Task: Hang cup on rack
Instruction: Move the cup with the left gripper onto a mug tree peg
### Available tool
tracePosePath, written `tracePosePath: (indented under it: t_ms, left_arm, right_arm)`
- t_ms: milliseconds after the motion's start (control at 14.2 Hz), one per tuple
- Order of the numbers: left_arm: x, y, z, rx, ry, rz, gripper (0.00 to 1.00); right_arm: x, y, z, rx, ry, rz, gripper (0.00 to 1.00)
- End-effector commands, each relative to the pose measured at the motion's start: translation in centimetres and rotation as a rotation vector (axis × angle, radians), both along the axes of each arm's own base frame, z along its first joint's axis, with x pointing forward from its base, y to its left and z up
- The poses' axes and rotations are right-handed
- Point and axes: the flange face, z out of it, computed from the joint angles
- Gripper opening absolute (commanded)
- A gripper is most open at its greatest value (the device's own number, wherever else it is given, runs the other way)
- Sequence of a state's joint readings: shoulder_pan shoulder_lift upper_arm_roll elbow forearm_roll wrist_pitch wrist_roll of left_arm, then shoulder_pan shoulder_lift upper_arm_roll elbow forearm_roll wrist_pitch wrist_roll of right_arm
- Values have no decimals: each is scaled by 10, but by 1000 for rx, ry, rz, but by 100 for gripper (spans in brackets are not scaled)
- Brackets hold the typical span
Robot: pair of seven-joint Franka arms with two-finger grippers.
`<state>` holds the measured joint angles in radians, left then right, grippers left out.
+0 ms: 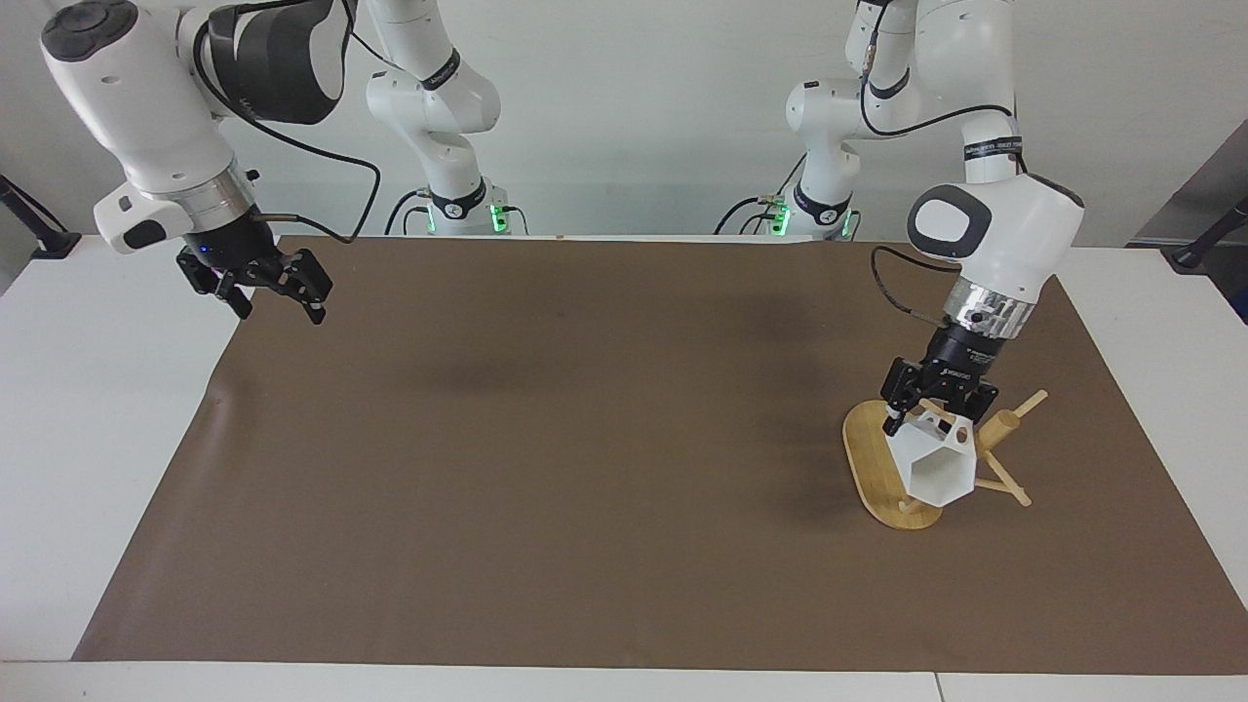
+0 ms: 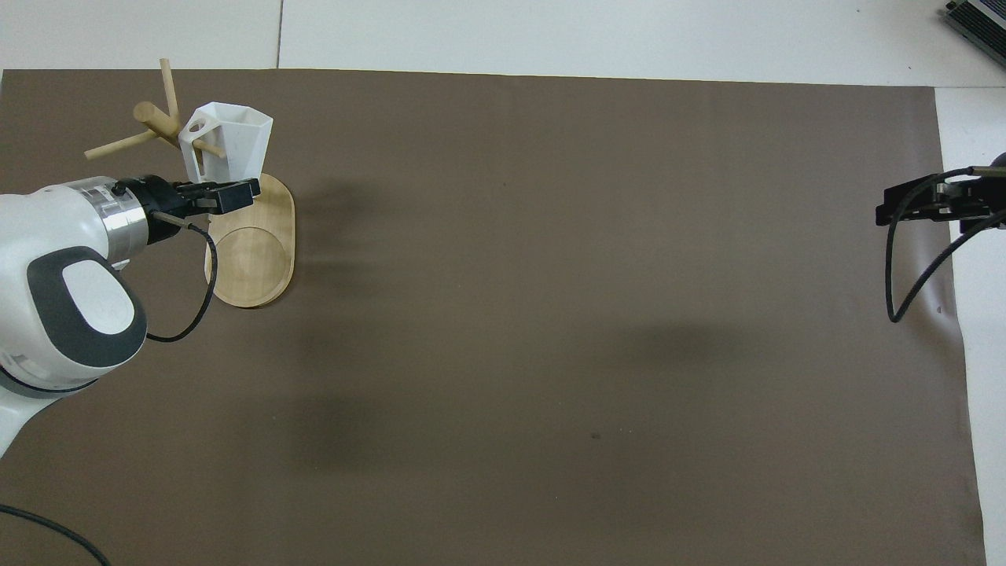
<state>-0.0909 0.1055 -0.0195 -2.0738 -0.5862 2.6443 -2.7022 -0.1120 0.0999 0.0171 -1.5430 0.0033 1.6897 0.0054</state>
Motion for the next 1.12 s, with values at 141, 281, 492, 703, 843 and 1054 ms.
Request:
tracePosePath:
  t_ms: [141, 281, 492, 703, 843, 1054]
  left_arm:
    - [11, 2, 29, 15, 79, -94, 100]
    - [9, 4, 38, 23, 110, -124, 100]
    - [5, 2, 54, 69, 144, -188, 100]
    - [-4, 0, 60, 193, 152, -338, 100]
    - [-7, 21, 66, 233, 161, -457, 100]
    - [-20, 26, 71, 285, 144, -687, 100]
  right_arm:
    - [-2, 0, 0, 18, 5, -13, 100]
    - [-2, 0, 0, 19, 5, -13, 100]
    - [-2, 0, 0, 19, 5, -13, 100]
    - [-2, 0, 0, 19, 5, -13, 100]
    - [-2, 1, 0, 19, 5, -11, 100]
    - [-2, 1, 0, 19, 5, -11, 100]
